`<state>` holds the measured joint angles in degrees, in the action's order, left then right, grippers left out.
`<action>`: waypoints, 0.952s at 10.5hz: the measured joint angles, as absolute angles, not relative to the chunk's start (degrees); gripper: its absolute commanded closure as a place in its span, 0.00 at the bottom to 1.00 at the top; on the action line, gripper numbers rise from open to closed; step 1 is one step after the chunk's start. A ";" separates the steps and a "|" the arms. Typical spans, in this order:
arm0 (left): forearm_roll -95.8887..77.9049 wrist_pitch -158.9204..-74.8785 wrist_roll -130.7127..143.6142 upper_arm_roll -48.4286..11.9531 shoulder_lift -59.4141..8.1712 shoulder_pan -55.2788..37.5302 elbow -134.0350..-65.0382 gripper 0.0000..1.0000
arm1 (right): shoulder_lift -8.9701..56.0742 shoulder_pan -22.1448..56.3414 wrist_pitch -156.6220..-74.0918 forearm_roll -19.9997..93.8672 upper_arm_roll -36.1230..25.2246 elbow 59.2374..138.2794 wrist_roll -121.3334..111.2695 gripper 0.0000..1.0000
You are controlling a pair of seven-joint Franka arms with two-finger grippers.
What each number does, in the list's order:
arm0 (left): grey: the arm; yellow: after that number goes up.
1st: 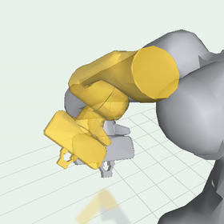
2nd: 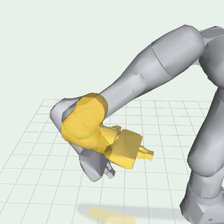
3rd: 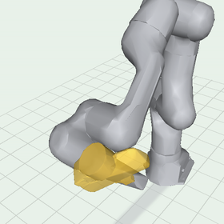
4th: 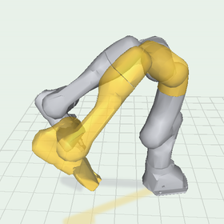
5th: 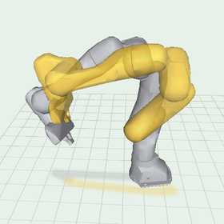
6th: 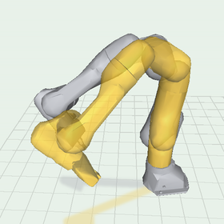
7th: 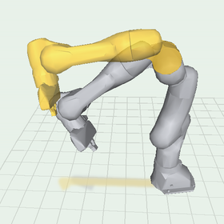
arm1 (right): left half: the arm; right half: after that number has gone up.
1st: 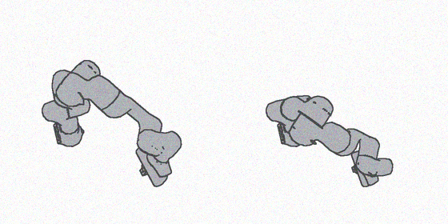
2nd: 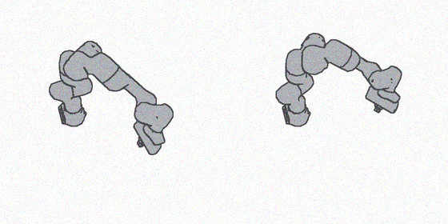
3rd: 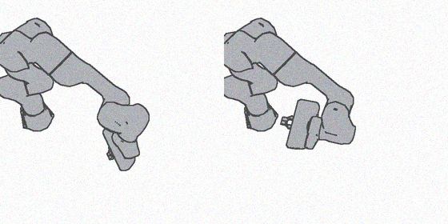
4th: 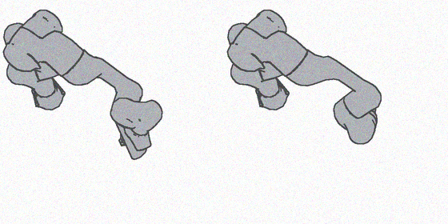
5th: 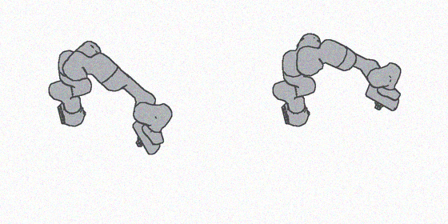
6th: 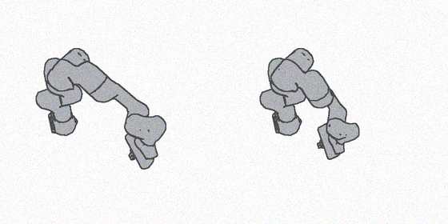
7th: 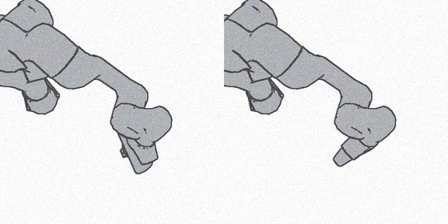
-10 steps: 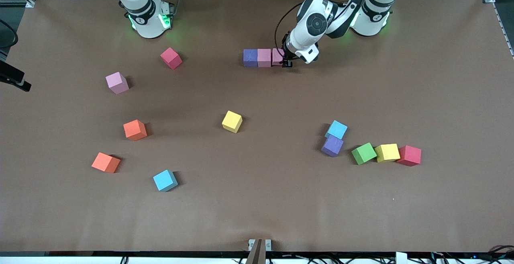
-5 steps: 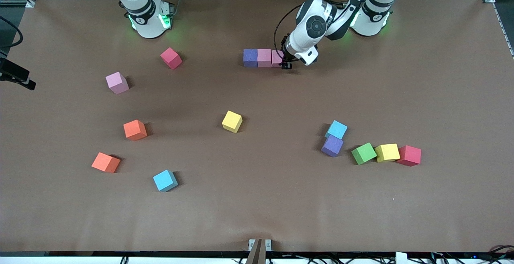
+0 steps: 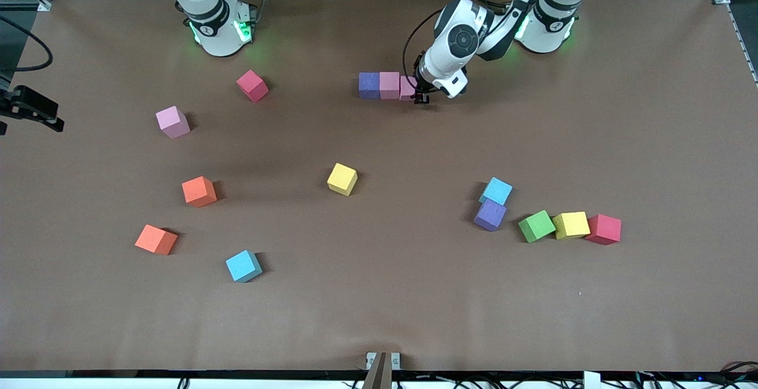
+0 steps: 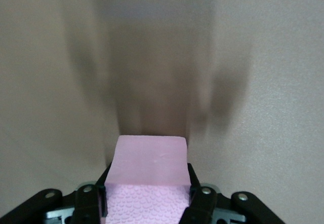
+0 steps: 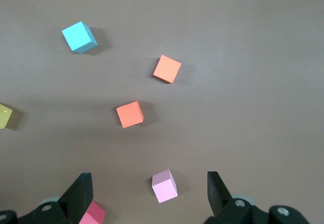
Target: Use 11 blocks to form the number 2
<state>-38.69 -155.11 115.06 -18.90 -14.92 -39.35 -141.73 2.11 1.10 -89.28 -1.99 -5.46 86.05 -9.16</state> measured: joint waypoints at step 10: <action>-34.01 -154.59 113.86 -14.30 -15.89 -42.96 -138.77 0.00 | 1.21 0.50 -89.29 -0.01 -6.64 85.20 -9.06 0.00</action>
<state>-34.01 -154.59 113.86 -14.30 -15.89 -42.96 -138.77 1.21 0.50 -89.29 -0.01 -6.64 85.20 -9.06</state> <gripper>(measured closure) 0.000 0.000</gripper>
